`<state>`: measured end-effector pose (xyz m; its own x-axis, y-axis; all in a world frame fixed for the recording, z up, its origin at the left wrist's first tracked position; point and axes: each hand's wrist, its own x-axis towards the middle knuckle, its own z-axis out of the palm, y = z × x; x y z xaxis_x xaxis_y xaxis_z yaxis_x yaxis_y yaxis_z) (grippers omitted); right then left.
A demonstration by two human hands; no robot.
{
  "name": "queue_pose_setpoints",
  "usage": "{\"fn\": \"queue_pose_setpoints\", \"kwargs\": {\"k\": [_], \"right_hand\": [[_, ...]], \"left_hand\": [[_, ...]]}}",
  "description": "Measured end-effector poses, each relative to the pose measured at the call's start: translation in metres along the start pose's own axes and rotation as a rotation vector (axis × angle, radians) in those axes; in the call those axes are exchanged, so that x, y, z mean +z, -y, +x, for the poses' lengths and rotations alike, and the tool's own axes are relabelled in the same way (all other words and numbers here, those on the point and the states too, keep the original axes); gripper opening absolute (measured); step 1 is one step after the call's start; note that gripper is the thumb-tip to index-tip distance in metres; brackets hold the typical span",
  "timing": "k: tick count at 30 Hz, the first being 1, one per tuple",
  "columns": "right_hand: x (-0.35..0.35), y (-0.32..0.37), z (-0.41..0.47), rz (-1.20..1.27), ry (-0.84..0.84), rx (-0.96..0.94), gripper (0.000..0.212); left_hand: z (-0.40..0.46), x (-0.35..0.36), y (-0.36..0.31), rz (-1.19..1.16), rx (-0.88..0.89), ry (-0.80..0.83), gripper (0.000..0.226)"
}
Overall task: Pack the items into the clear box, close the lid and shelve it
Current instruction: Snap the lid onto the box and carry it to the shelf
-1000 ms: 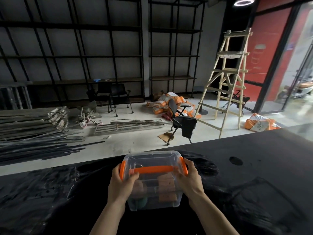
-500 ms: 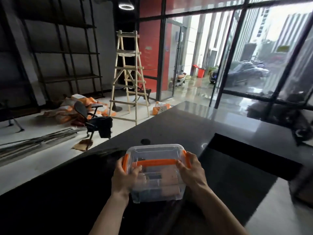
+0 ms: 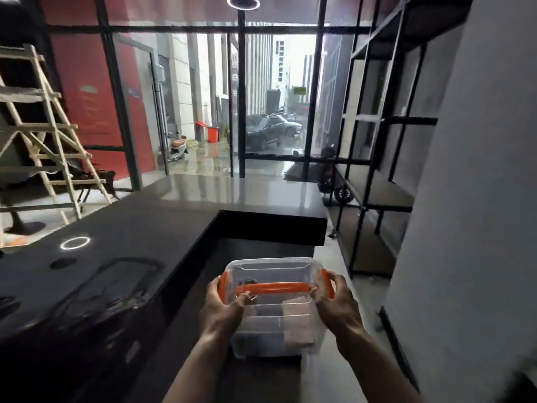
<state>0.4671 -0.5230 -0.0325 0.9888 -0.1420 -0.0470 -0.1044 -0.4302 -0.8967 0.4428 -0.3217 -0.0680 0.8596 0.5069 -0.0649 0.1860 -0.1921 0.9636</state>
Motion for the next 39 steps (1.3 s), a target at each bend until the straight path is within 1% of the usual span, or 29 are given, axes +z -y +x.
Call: {"fn": "queue_pose_setpoints", "kwargs": {"k": [4, 8, 11, 14, 15, 18, 19, 21, 22, 23, 25, 28, 32, 36, 39], "right_hand": [[-0.043, -0.097, 0.024, 0.040, -0.045, 0.049, 0.056], [-0.095, -0.175, 0.036, 0.063, -0.087, 0.117, 0.058], [-0.136, -0.208, 0.035, 0.069, -0.133, 0.178, 0.059], [-0.168, -0.226, 0.042, 0.046, -0.174, 0.187, 0.061], [-0.176, -0.229, 0.045, 0.042, -0.183, 0.187, 0.061], [-0.194, -0.233, 0.054, 0.053, -0.179, 0.180, 0.061], [-0.198, -0.233, 0.058, 0.051, -0.176, 0.179, 0.061], [-0.201, -0.236, 0.070, 0.053, -0.178, 0.177, 0.062], [-0.201, -0.237, 0.077, 0.048, -0.182, 0.178, 0.062], [-0.200, -0.237, 0.085, 0.043, -0.188, 0.181, 0.062], [-0.197, -0.237, 0.106, 0.051, -0.196, 0.190, 0.062], [-0.188, -0.235, 0.150, 0.064, -0.206, 0.181, 0.062], [-0.169, -0.227, 0.232, 0.065, -0.217, 0.160, 0.062], [-0.155, -0.212, 0.325, 0.061, -0.226, 0.125, 0.057], [-0.150, -0.194, 0.385, 0.078, -0.255, 0.133, 0.057]], "left_hand": [[-0.020, 0.097, 0.042, -0.004, 0.014, 0.082, 0.079], [-0.053, 0.181, 0.064, -0.014, -0.044, 0.147, 0.083], [-0.071, 0.231, 0.071, -0.034, -0.037, 0.217, 0.100], [-0.083, 0.267, 0.069, -0.061, -0.030, 0.256, 0.105], [-0.086, 0.276, 0.066, -0.065, -0.029, 0.274, 0.103], [-0.088, 0.298, 0.057, -0.070, -0.028, 0.310, 0.085], [-0.085, 0.303, 0.055, -0.084, -0.027, 0.316, 0.087], [-0.077, 0.313, 0.052, -0.103, -0.017, 0.316, 0.101], [-0.071, 0.318, 0.050, -0.103, -0.009, 0.319, 0.104], [-0.064, 0.323, 0.049, -0.105, -0.006, 0.326, 0.102], [-0.047, 0.333, 0.047, -0.114, -0.008, 0.346, 0.089], [-0.006, 0.355, 0.046, -0.119, 0.002, 0.349, 0.085], [0.069, 0.390, 0.037, -0.142, 0.023, 0.325, 0.081], [0.155, 0.428, 0.014, -0.167, 0.061, 0.318, 0.080], [0.212, 0.452, -0.010, -0.162, 0.067, 0.323, 0.082]]}}
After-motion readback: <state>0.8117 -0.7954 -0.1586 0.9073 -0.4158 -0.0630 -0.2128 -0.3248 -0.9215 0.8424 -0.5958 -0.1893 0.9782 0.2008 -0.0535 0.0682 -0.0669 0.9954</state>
